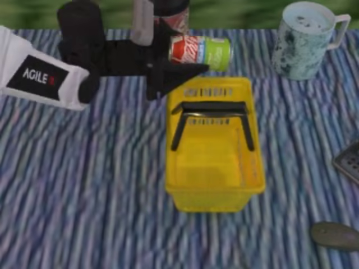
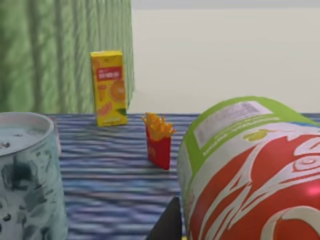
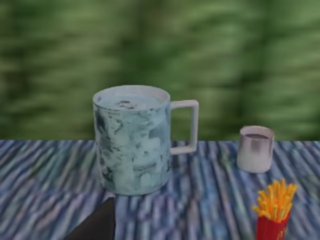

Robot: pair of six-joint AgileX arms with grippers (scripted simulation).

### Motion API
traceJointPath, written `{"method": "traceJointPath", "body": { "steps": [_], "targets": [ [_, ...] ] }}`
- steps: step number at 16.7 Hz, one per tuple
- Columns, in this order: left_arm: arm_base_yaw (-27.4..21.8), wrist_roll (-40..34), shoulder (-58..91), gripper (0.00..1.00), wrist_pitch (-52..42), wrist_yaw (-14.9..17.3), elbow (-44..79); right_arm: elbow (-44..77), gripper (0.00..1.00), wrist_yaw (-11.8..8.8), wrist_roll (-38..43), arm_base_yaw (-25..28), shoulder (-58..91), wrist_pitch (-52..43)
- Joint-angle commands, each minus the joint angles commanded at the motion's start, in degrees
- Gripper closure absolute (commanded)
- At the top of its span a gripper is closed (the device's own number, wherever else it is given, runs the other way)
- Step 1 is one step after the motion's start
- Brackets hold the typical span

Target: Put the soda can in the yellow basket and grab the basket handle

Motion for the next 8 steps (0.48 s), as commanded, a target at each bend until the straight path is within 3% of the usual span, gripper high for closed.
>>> {"method": "traceJointPath", "body": {
  "steps": [3, 8],
  "targets": [
    [0.4, -0.2, 5.1, 1.0, 6.5, 0.0, -1.4, 0.0, 0.0, 0.0, 0.0, 0.0, 0.0, 0.0],
    [0.6, -0.2, 6.3, 1.0, 7.8, -0.1, -1.7, 0.0, 0.0, 0.0, 0.0, 0.0, 0.0, 0.0]
  ]
}}
